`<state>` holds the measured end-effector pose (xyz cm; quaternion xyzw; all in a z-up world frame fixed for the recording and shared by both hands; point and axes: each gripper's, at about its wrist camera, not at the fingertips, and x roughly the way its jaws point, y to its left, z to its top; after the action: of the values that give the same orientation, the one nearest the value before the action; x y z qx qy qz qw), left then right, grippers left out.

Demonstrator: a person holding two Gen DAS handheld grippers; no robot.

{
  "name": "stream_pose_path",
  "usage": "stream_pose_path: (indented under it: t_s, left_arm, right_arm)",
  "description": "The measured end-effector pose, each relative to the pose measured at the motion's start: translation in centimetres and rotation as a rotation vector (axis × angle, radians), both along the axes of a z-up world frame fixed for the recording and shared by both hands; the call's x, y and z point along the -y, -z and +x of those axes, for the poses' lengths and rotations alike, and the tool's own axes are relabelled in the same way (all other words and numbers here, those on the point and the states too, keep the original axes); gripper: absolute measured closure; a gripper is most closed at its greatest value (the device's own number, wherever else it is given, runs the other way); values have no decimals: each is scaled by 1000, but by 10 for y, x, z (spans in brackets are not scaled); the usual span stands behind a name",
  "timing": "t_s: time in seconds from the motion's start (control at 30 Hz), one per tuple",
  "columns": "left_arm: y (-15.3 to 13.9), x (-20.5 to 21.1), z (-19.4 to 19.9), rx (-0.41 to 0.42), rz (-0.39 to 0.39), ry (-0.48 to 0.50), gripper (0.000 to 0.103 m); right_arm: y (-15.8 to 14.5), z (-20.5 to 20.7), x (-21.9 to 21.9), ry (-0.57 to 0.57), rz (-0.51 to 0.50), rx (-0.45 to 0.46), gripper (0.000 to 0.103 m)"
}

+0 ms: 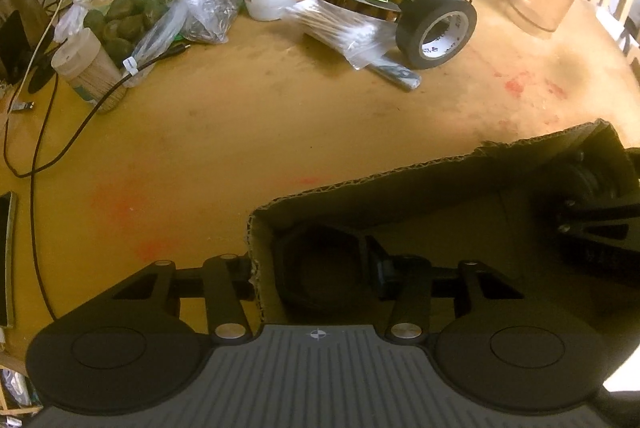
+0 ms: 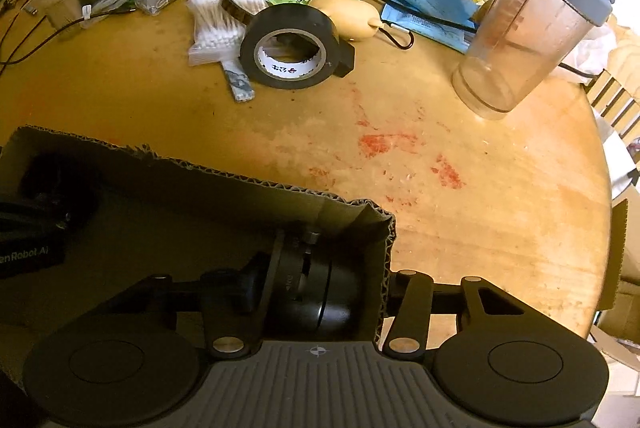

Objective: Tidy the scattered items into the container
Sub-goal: 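Lower both held items into the cardboard box and open both tools, then grasp the black electrical tape roll with the right tool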

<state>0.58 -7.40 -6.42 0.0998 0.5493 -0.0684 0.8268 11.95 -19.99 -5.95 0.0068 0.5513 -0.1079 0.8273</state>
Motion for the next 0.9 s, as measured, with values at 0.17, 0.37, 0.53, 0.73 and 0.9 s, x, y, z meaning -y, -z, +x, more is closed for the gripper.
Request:
stream_pose_path:
  t_s: [0.17, 0.37, 0.53, 0.73, 0.9]
  left_arm:
    - [0, -1, 1, -5, -11, -3, 56]
    - [-2, -5, 4, 2, -47, -12, 55]
    - [-10, -4, 4, 5, -87, -6, 33]
    - [-32, -5, -1, 34, -139, -25, 29]
    - [-53, -13, -6, 64, -197, -54, 25]
  right_arm:
    - [0, 1, 2, 16, 6, -12, 47]
    - [-5, 0, 8, -13, 19, 0, 15]
    - [-15, -4, 20, -42, 110, 35, 5]
    - [-31, -6, 40, -79, 184, 68, 3]
    - [-49, -1, 62, -100, 210, 112, 1]
